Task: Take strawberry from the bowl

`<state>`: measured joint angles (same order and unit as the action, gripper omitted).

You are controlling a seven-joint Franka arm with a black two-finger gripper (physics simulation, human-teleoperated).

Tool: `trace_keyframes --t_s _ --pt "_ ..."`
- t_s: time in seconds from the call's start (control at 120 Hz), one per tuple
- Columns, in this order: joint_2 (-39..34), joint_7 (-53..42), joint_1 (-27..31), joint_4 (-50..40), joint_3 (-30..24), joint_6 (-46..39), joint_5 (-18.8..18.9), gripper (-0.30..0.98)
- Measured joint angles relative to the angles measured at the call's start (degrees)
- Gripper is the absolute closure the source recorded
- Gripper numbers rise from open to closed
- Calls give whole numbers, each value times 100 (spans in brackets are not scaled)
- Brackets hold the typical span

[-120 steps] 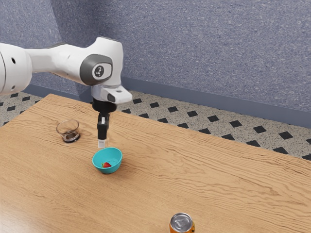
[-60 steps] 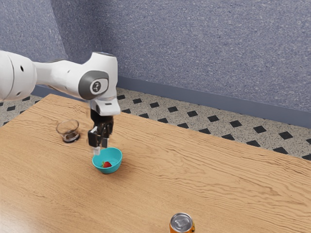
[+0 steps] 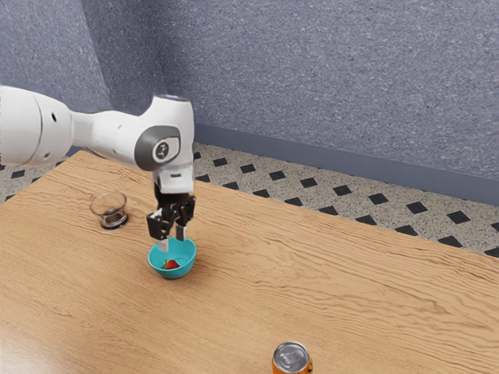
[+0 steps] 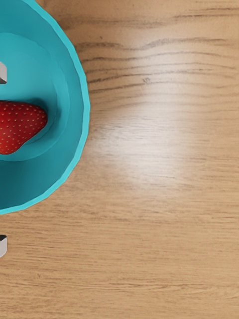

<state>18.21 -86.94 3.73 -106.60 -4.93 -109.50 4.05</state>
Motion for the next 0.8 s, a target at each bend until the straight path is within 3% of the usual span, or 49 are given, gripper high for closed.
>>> trace_keyframes --t_s 0.8 --pt "582 -485 40 -132 206 -575 -76 38"
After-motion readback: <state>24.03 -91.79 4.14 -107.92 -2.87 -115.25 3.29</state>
